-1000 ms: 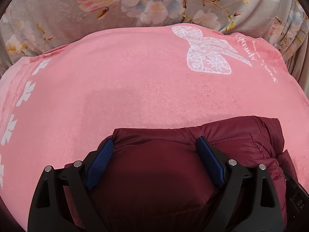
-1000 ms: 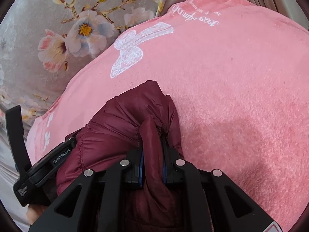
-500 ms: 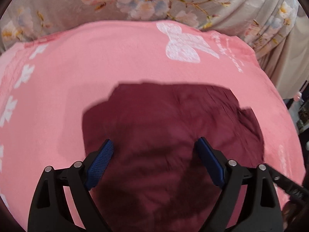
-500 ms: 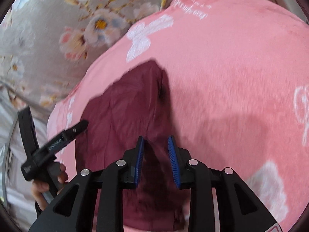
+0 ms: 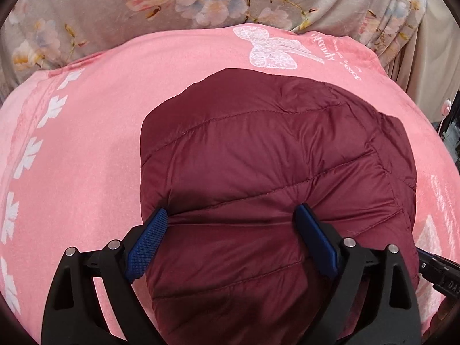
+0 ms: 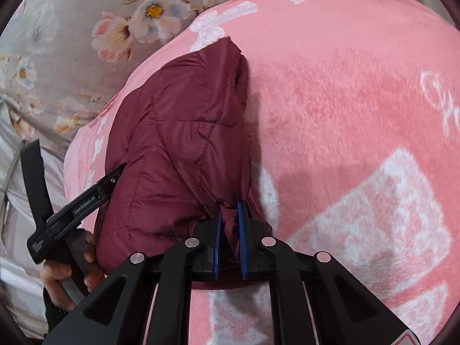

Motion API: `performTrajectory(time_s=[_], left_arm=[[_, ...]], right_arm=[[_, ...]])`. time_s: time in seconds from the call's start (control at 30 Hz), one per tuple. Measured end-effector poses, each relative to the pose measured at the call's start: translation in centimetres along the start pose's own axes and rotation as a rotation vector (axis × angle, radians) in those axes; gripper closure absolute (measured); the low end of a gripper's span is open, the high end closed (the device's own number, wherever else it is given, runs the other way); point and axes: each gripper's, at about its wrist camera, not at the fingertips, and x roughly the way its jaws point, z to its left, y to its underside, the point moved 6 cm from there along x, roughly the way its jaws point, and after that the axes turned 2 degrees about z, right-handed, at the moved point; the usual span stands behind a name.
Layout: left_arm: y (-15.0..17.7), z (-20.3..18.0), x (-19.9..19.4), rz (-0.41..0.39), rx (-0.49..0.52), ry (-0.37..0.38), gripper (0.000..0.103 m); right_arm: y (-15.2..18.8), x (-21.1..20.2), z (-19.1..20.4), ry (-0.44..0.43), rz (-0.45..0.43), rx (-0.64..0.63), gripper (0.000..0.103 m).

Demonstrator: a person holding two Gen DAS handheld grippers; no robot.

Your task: Fold large clothes

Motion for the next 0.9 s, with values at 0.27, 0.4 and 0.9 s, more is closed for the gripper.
performTrajectory(time_s=[0.27,0.4,0.9], left_arm=[[0.3,0.0,0.2,-0.019,0.004,-0.015,0.014],[0.4,-0.2,0.1,-0.029,0.005,-0.024,0.014],[0.7,5.9,0.0,0.118,-0.411,0.298,0.006]], right_arm=[[0.1,0.6,0.0,-0.004,-0.018,0.01,0.096],[0.2,0.5,-0.1,-0.009,-0.028,0.011,0.096],[-4.1,-1.7,1.2,-0.005,-0.075,0.051,0.026]])
